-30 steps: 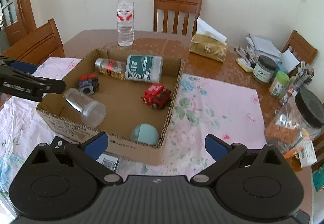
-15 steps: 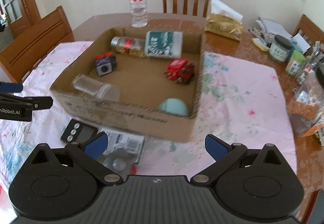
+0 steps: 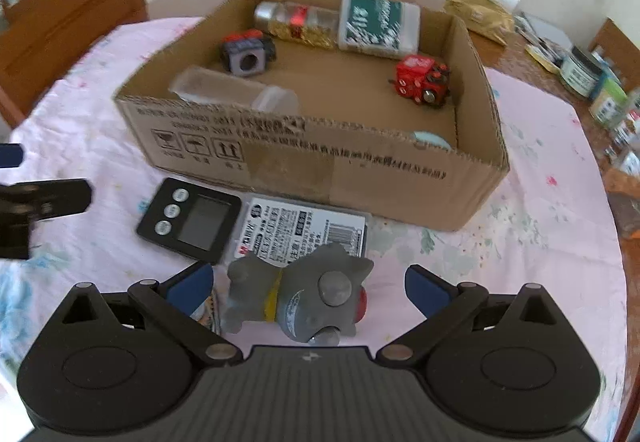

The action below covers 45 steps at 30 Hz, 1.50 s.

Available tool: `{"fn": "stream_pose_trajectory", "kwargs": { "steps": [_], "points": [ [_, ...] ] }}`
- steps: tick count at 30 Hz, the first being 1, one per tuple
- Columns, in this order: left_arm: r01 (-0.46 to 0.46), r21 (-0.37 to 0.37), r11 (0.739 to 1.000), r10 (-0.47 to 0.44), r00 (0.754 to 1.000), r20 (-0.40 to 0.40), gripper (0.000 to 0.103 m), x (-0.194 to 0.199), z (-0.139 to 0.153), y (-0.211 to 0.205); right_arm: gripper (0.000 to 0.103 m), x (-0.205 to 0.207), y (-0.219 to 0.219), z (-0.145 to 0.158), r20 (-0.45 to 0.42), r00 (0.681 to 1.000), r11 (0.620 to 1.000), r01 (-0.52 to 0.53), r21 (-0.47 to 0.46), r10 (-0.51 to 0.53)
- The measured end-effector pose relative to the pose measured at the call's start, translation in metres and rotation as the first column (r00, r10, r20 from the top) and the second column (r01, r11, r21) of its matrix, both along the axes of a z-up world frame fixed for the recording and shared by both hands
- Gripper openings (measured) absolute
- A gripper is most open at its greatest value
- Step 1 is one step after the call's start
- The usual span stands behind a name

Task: Organize rigid objects
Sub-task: 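Grasp gray cat toy with the right tool, then grasp correction tape dispenser with left tool while right tool holds the cat toy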

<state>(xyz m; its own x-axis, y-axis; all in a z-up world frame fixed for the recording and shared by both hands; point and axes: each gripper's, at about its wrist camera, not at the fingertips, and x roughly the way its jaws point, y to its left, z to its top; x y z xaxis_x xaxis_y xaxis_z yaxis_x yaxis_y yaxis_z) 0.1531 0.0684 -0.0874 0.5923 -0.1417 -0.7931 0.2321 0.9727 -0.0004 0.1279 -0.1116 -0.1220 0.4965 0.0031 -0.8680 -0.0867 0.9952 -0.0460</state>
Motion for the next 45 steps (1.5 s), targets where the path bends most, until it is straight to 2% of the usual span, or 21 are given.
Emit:
{"fn": "stream_pose_trajectory", "kwargs": {
  "steps": [5, 9, 18, 22, 26, 30, 35, 39, 45],
  "points": [
    [0.035, -0.008, 0.999, -0.035, 0.999, -0.012, 0.102, -0.001, -0.005, -0.001, 0.103, 0.001, -0.007, -0.011, -0.017, 0.996, 0.996, 0.082, -0.019, -0.083],
    [0.051, -0.022, 0.998, -0.051, 0.998, -0.028, 0.102, -0.003, -0.009, -0.005, 0.103, -0.006, -0.016, -0.012, -0.024, 0.994, 0.995, 0.105, -0.001, -0.105],
    [0.073, -0.024, 0.997, -0.074, 0.996, -0.04, 0.102, -0.004, -0.014, -0.027, 0.103, -0.02, -0.039, -0.009, -0.017, 0.998, 0.996, 0.055, -0.066, -0.057],
    [0.088, -0.038, 0.995, -0.09, 0.994, -0.068, 0.102, -0.005, -0.022, -0.042, 0.103, -0.025, -0.051, -0.013, -0.033, 0.999, 1.0, 0.004, -0.017, -0.004],
    [0.115, -0.012, 0.993, -0.116, 0.99, -0.085, 0.102, -0.008, -0.031, -0.06, 0.103, -0.027, -0.054, -0.023, -0.067, 0.997, 1.0, -0.028, 0.003, 0.028],
    [0.125, 0.008, 0.992, -0.124, 0.988, -0.093, 0.102, -0.006, -0.039, -0.076, 0.103, -0.032, -0.055, -0.026, -0.049, 0.997, 0.998, -0.059, 0.006, 0.059],
    [0.112, 0.06, 0.992, -0.105, 0.988, -0.109, 0.103, -0.001, -0.052, -0.083, 0.103, -0.031, -0.056, -0.025, -0.05, 0.996, 0.997, -0.075, 0.007, 0.075],
    [0.071, 0.074, 0.995, -0.061, 0.99, -0.125, 0.103, -0.002, -0.054, -0.07, 0.103, -0.032, -0.056, -0.025, -0.043, 0.996, 0.997, -0.074, 0.008, 0.075],
    [0.02, 0.055, 0.998, -0.011, 0.989, -0.149, 0.102, -0.008, -0.054, -0.046, 0.103, -0.035, -0.056, -0.026, -0.026, 0.997, 0.997, -0.079, 0.01, 0.079]
  ]
}}
